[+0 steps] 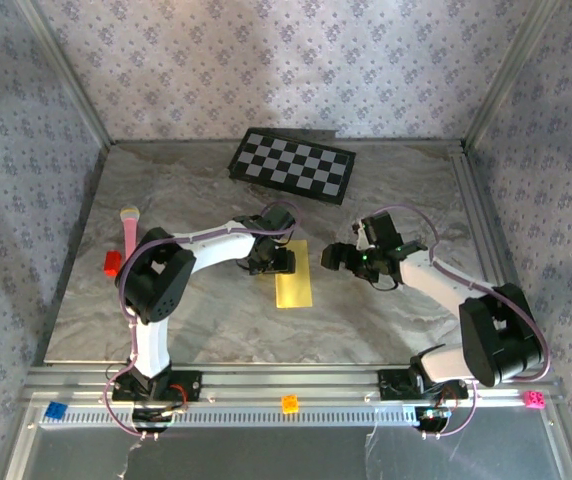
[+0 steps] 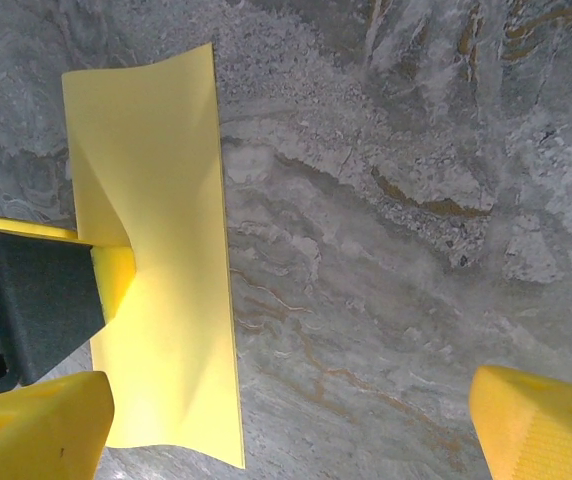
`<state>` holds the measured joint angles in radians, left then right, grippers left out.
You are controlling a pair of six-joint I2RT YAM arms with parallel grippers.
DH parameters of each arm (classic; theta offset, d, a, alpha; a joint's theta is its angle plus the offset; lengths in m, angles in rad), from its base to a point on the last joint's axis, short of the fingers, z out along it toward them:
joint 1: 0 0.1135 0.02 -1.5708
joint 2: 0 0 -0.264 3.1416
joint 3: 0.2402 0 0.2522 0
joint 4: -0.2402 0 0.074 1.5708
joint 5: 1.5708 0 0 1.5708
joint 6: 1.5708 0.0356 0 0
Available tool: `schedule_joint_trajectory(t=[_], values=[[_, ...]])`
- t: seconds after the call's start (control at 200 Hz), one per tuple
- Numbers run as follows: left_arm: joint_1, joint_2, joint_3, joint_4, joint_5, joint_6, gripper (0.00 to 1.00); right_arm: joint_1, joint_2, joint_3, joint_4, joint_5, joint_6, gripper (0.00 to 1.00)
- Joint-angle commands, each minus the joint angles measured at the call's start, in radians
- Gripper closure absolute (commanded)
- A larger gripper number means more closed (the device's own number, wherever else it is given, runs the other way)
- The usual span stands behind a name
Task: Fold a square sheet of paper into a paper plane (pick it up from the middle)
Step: Hold the square sheet of paper at the center of the table.
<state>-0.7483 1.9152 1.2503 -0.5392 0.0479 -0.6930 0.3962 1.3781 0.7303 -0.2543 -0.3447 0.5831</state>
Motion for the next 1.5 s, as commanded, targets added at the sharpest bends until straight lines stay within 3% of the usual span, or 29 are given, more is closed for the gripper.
schedule_joint_trajectory(t=[0.0, 0.255, 0.365, 0.61, 1.104, 1.274, 1.494], values=[[-0.002, 0.082, -0.029, 0.055, -0.008, -0.017, 0.32, 0.008, 0.010, 0.026, -0.008, 0.009, -0.014, 0.06], [-0.002, 0.090, -0.030, 0.043, -0.019, -0.008, 0.32, 0.014, 0.016, 0.027, -0.004, 0.007, -0.016, 0.07], [-0.003, 0.094, -0.029, 0.046, -0.015, -0.001, 0.33, 0.015, 0.029, 0.028, 0.006, -0.011, -0.016, 0.11], [-0.003, 0.091, -0.035, 0.063, -0.008, 0.019, 0.33, 0.039, 0.088, 0.051, 0.021, -0.029, -0.011, 0.42], [-0.003, 0.097, -0.031, 0.065, -0.026, 0.022, 0.32, 0.075, 0.138, 0.082, 0.021, -0.023, -0.006, 0.44], [-0.002, 0.100, -0.032, 0.070, -0.022, 0.027, 0.32, 0.092, 0.171, 0.092, 0.038, -0.036, -0.004, 0.58], [-0.002, 0.106, -0.034, 0.070, -0.017, 0.031, 0.32, 0.116, 0.250, 0.119, 0.104, -0.095, 0.018, 0.90]])
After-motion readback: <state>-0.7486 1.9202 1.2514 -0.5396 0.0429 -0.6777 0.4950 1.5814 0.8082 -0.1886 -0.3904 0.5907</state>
